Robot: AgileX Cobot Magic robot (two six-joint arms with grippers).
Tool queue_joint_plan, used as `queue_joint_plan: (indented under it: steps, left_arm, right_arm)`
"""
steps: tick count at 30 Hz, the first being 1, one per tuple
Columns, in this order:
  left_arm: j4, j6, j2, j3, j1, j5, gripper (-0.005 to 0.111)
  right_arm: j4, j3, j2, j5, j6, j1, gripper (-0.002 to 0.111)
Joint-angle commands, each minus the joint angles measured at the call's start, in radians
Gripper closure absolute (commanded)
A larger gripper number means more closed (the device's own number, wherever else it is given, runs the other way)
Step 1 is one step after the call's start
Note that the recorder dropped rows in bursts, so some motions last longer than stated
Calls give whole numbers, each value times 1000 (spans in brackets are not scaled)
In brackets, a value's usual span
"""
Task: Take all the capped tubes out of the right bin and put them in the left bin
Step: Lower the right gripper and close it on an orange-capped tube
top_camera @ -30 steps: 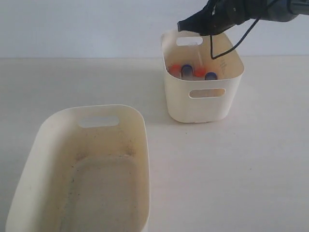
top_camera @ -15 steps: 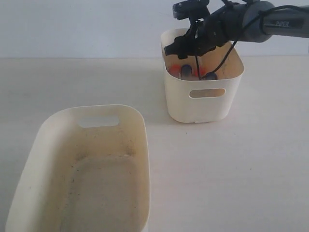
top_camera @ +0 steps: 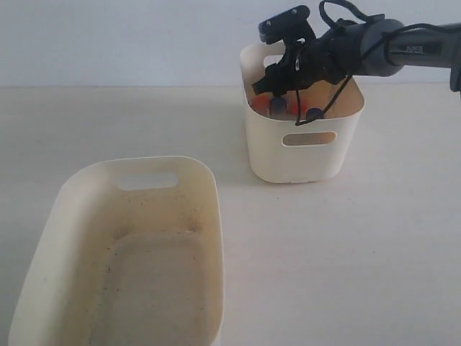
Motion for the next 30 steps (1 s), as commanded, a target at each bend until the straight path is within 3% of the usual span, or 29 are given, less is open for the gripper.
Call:
queue_joint_plan:
  steps: [1,8,18,30]
  left_arm:
    - [-1,-12,-2,-4,1,-15,102]
    - [-1,-12,-2,-4,1,-15,102]
    - [-1,-12,-2,-4,1,-15,102]
    - [-1,-12,-2,-4,1,-15,102]
  right_arm:
    - [-9,2,22,-40,16,-11,50]
    - [-9,2,53,-86,16,-11,54]
    - [-61,2,56,-87,6,-11,108]
    - [-55,2,-20,-67,16,-11,108]
